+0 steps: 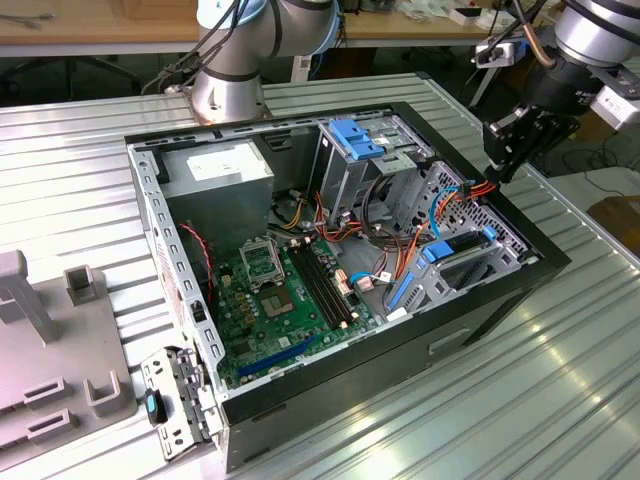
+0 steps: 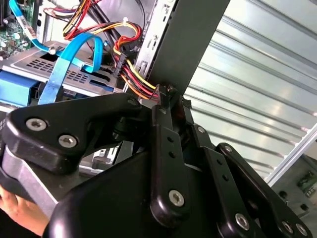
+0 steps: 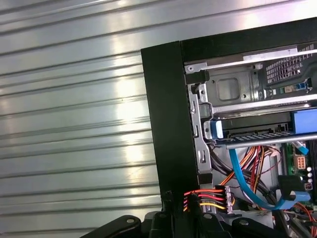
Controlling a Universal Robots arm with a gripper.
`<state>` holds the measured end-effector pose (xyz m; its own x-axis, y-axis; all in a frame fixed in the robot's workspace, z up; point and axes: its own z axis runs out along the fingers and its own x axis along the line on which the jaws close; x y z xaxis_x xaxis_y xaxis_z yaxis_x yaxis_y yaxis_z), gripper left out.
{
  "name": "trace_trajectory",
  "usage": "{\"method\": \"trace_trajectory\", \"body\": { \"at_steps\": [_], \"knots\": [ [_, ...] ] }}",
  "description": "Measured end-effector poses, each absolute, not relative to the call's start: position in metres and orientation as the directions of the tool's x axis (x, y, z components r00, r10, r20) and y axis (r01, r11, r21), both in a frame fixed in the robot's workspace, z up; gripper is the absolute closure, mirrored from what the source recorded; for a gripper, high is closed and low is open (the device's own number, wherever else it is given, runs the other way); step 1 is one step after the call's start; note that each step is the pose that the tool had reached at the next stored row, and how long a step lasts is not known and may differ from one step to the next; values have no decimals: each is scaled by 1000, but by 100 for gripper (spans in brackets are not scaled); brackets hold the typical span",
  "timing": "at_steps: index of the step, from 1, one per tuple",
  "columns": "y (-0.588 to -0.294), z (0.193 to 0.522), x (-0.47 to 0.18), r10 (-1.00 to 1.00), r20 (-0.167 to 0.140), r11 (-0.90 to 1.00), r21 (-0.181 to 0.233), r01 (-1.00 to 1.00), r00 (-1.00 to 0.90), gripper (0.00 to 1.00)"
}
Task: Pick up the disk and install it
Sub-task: 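Insert the first disk wire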
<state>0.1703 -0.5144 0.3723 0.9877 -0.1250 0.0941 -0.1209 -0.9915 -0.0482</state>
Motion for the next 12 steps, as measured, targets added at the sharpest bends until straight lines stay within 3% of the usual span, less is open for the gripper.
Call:
{"method": "trace_trajectory", "body": {
  "at_steps": [12],
  "knots": [
    [-515, 369, 170, -142, 101, -989, -49, -137, 985, 75]
  ]
}}
